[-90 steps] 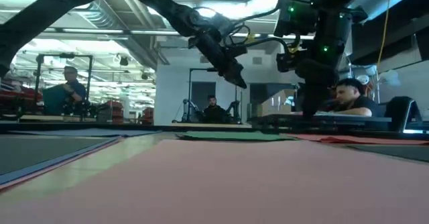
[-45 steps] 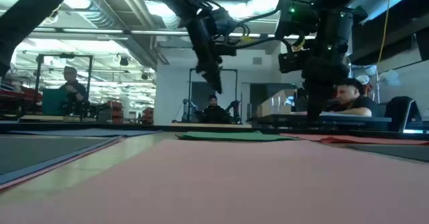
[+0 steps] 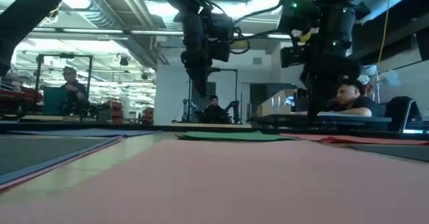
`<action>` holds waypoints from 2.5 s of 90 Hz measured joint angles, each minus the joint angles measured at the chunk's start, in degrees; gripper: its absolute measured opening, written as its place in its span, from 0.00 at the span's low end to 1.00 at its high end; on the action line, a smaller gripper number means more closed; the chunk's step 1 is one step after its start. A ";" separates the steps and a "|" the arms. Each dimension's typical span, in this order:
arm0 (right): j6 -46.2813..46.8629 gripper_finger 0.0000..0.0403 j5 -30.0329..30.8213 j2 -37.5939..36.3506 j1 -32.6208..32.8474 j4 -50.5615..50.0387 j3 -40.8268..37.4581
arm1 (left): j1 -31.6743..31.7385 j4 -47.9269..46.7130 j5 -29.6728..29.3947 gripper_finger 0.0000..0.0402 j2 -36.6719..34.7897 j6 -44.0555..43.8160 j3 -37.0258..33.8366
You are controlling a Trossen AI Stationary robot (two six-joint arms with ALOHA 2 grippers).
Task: Organize paper
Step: Stack the green paper on top of the other green paper
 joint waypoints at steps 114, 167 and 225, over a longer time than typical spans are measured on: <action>3.20 0.00 -13.02 -23.71 -7.12 28.74 -15.47 | -2.23 61.43 18.71 0.00 -28.82 -14.85 -52.01; 2.60 0.00 -10.82 -13.03 -7.39 15.02 -9.87 | -6.75 41.96 9.71 0.00 -26.53 -4.74 -54.55; -0.07 0.00 -7.15 3.22 -7.43 18.69 -9.32 | -6.27 50.70 5.94 0.00 -19.76 -7.33 -57.20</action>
